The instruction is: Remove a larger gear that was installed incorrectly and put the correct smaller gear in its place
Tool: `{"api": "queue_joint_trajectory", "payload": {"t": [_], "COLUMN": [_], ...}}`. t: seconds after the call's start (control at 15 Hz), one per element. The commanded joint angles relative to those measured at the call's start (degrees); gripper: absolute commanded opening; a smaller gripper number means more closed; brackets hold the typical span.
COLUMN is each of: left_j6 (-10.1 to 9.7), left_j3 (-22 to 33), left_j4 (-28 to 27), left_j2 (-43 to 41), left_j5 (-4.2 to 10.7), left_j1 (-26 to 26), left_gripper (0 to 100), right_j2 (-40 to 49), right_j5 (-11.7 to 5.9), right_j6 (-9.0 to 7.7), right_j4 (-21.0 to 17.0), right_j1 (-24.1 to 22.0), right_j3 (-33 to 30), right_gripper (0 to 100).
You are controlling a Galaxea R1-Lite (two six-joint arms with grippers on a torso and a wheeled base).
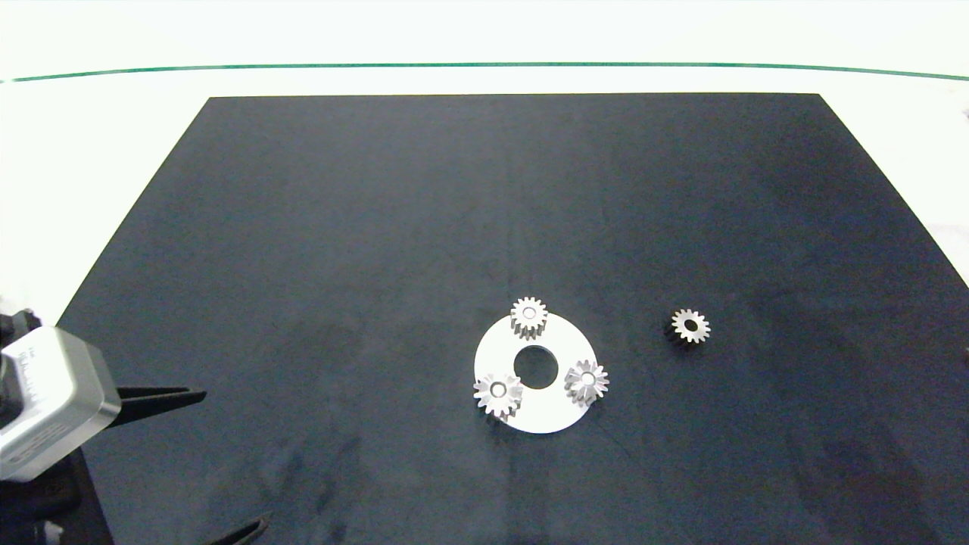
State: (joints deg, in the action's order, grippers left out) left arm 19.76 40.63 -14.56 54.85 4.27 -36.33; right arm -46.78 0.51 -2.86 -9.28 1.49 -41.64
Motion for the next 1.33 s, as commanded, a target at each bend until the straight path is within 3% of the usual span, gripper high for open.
{"api": "queue_joint_trajectory", "payload": {"t": [0.07, 0.13, 0.33, 0.4, 0.67, 0.8, 1.07, 1.33], "left_j6": [1.6, 1.95, 2.91, 4.32, 4.5, 4.23, 3.44, 3.44], "left_j3": [3.31, 3.93, 4.98, 6.3, 9.55, 11.05, 10.78, 10.96], "left_j4": [-0.12, -0.12, -0.12, -0.12, -0.12, 0.58, 8.4, 11.92], "left_j2": [6.24, 7.91, 11.42, 14.15, 19.86, 22.32, 27.16, 29.88], "left_j5": [2.68, 3.91, 5.4, 6.72, 8.83, 8.83, 8.74, 8.83], "left_j1": [-2.34, -3.75, -6.21, -7.27, -10.69, -11.31, -11.84, -13.42], "left_gripper": [100, 100, 100, 100, 100, 100, 100, 100], "right_j2": [-0.86, -0.86, -0.69, -0.69, -0.6, -0.6, -0.51, -0.6], "right_j5": [0.02, 0.02, 0.02, 0.02, 0.02, -0.07, -0.07, -0.16], "right_j6": [-0.12, -0.12, -0.12, -0.12, -0.04, -0.04, -0.04, -0.04], "right_j4": [-0.04, -0.04, -0.13, -0.13, -0.13, -0.04, -0.04, -0.04], "right_j1": [0.09, 0.09, 0.09, 0.09, 0.01, 0.01, 0.01, 0.01], "right_j3": [-0.02, -0.02, -0.02, -0.02, 0.07, 0.25, 0.69, 0.69], "right_gripper": [100, 100, 100, 100, 100, 100, 100, 100]}}
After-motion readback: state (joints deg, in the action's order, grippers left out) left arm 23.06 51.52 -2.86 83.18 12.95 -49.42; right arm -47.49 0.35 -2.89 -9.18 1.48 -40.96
